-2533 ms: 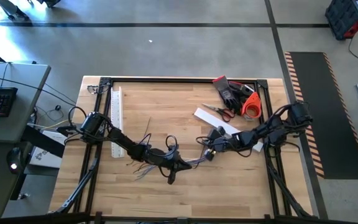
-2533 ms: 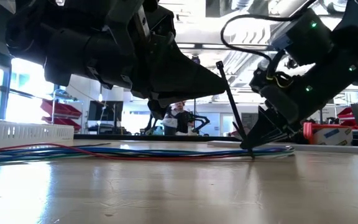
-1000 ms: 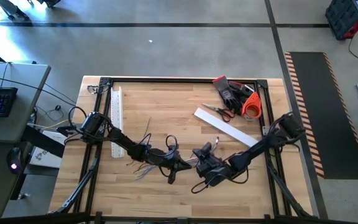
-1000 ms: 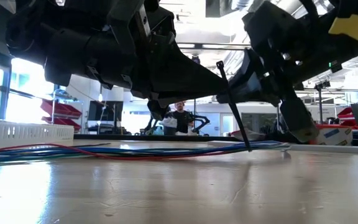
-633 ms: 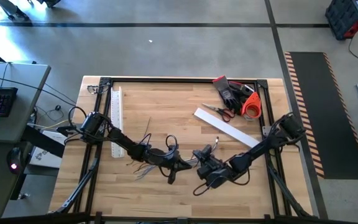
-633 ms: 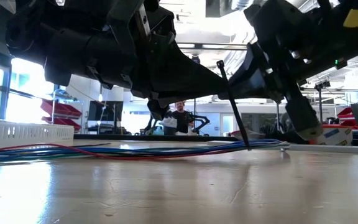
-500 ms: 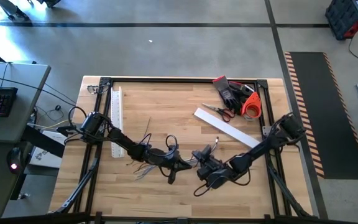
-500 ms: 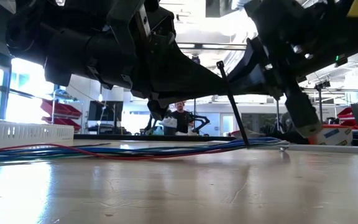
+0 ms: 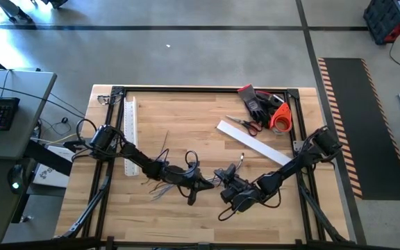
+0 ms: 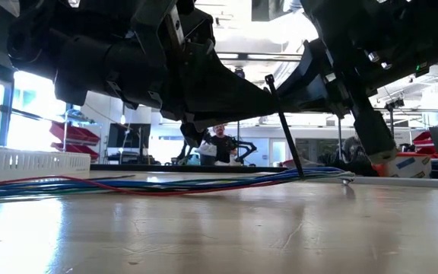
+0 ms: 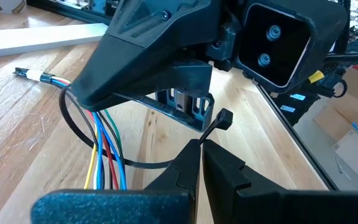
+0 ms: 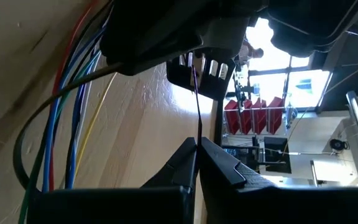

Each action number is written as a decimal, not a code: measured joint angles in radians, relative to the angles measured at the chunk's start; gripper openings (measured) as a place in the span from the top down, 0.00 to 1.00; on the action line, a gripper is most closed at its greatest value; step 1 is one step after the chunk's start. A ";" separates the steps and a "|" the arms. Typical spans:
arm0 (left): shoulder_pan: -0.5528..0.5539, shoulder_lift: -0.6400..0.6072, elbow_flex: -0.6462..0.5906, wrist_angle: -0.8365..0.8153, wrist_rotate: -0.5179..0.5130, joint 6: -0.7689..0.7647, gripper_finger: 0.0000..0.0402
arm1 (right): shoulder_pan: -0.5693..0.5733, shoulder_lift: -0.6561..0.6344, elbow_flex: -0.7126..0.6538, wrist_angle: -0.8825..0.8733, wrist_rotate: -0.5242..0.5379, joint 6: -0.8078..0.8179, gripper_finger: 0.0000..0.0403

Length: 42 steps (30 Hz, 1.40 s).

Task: Ziptie cables
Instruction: Wrap the zip tie on the cable

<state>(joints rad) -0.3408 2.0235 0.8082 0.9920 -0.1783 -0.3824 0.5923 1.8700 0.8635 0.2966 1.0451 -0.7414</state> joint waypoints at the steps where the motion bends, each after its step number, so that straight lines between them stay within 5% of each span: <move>1: 0.000 0.000 0.000 0.000 0.000 0.000 1.00 | 0.003 0.000 0.000 0.000 0.000 -0.001 1.00; 42: 0.000 0.000 0.000 0.000 0.000 0.000 1.00 | 0.023 0.000 0.000 0.022 -0.003 -0.027 1.00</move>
<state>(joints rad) -0.3412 2.0235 0.8078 0.9920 -0.1783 -0.3824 0.6155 1.8698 0.8631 0.3187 1.0420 -0.7685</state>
